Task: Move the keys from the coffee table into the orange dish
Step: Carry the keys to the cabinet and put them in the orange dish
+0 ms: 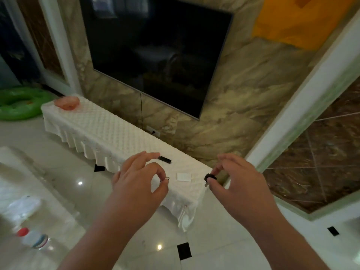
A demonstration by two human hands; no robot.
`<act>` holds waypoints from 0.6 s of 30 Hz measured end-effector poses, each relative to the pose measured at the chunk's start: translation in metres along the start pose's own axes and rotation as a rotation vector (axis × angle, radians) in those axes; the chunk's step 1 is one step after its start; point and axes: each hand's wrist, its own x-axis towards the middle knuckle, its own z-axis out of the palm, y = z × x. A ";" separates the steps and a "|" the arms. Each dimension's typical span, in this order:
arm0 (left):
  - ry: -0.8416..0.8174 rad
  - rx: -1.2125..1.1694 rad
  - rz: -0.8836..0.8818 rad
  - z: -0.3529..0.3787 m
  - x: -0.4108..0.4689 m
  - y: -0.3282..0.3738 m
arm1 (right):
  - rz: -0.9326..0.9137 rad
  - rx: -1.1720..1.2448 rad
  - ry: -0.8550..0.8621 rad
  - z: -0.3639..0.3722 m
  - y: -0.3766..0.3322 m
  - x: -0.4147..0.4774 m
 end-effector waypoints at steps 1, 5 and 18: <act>-0.001 0.007 -0.009 0.000 0.011 -0.006 | -0.008 0.007 -0.011 0.005 -0.003 0.011; 0.003 0.014 -0.053 -0.008 0.036 -0.030 | -0.034 0.023 -0.094 0.027 -0.021 0.049; 0.207 0.176 -0.377 -0.051 0.078 -0.104 | -0.394 0.170 -0.317 0.112 -0.117 0.192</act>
